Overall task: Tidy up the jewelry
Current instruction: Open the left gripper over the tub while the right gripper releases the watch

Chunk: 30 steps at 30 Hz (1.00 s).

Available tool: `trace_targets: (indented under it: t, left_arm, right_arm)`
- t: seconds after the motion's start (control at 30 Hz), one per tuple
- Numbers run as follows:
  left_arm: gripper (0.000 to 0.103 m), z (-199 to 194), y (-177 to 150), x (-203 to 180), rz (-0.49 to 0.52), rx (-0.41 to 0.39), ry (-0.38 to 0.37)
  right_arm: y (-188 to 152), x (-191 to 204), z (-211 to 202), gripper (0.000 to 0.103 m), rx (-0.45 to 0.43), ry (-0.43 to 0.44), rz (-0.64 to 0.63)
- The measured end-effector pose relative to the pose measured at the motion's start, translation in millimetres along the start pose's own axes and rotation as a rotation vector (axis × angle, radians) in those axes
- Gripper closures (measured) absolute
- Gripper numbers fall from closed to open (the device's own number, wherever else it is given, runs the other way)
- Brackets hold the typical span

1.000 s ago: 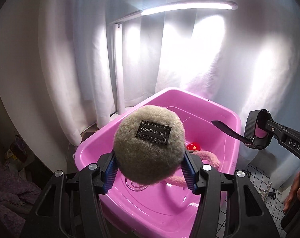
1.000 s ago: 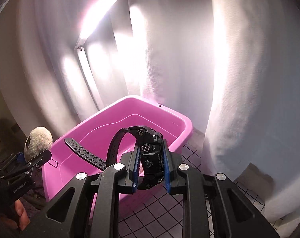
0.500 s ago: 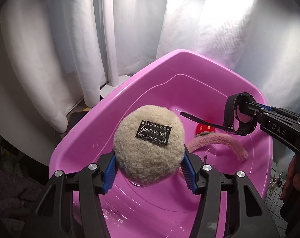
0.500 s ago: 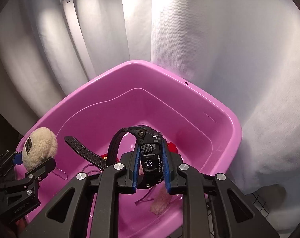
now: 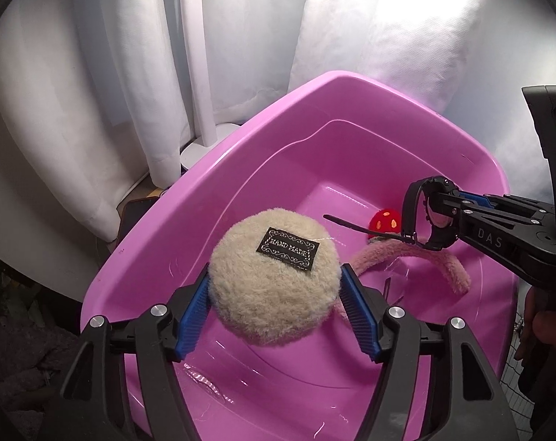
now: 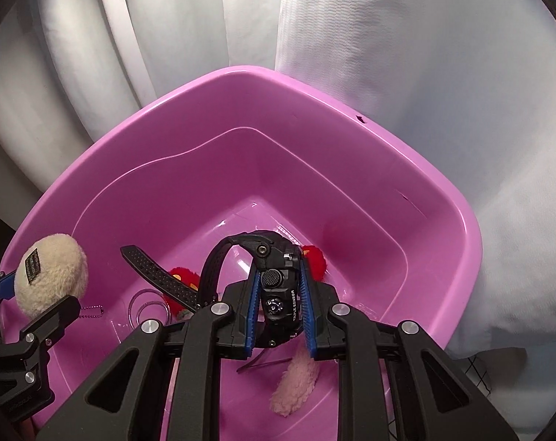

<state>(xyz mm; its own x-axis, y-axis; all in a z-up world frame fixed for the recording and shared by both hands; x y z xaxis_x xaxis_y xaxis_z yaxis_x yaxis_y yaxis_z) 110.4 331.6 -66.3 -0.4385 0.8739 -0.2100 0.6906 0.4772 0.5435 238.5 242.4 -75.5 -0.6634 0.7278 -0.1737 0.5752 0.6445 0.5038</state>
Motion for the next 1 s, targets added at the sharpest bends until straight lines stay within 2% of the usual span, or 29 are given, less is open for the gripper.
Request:
trace_targets:
  t: [0.07,0.1,0.13,0.17,0.2,0.63,0.7,0.93,1.0]
  left_arm:
    - [0.021,-1,-1,1,0.0,0.005,0.007]
    - [0.017,-2,-1,1,-0.003,0.004,0.008]
    - [0.012,-3,-1,2,-0.007,0.002,0.011]
    - [0.01,-4,-1,3,-0.012,0.0,0.016]
    - [0.01,-5,-2,4,-0.016,0.001,0.019]
    - [0.01,-9,-12,3,-0.035,0.008,0.018]
    - [0.01,-11,-13,2,-0.037,0.005,0.014]
    - [0.009,-24,-18,2,-0.042,-0.04,0.018]
    - [0.009,-32,-18,3,-0.053,-0.072,0.019]
  right_arm:
    - [1,1,1,0.082,-0.001,-0.01,-0.005]
    - [0,3,-3,0.074,-0.009,-0.009,-0.004]
    - [1,4,-5,0.07,-0.022,-0.013,-0.003]
    - [3,4,-8,0.059,-0.034,-0.021,-0.005]
    - [5,4,-10,0.056,-0.043,-0.023,-0.008]
    - [-1,8,-17,0.056,-0.041,-0.002,0.006]
    - [-1,6,-21,0.053,-0.045,0.01,0.014]
    - [-11,12,-50,0.05,-0.114,0.049,0.051]
    - [-15,12,-63,0.046,-0.149,0.052,0.071]
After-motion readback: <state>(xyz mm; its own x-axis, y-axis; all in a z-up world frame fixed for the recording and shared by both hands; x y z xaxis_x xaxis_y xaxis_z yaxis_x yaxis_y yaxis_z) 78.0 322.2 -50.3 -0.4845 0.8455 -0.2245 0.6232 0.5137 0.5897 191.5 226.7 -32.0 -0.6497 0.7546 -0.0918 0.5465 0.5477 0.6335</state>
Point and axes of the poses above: each gripper's, at about its wrist camera, not at the fingertips, and z roughly the way its jaws point, x to its left, y to its top, the point moved 8 cm from there along z, roughly the way its jaws point, and after that the axes turned 10 degrees about -y, right-handed, at the moved point
